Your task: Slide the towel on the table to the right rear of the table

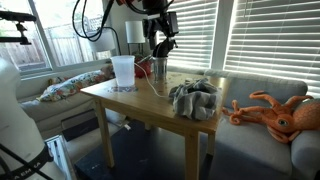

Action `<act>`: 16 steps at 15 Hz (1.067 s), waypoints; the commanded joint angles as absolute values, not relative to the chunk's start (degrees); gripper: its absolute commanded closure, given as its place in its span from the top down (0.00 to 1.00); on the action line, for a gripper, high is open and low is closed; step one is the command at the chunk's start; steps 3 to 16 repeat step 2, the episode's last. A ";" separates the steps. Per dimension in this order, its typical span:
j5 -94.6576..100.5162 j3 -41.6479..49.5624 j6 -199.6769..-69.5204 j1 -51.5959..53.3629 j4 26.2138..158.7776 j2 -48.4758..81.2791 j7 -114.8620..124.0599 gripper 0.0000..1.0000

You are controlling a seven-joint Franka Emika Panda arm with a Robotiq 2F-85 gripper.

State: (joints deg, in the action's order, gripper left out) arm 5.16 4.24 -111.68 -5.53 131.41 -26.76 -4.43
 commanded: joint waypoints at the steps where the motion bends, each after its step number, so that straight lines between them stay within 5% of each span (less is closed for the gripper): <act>1: 5.31 4.60 -111.54 -5.15 131.25 -26.65 -4.66 1.00; 16: 5.31 4.69 -111.54 -5.16 131.25 -26.56 -4.91 1.00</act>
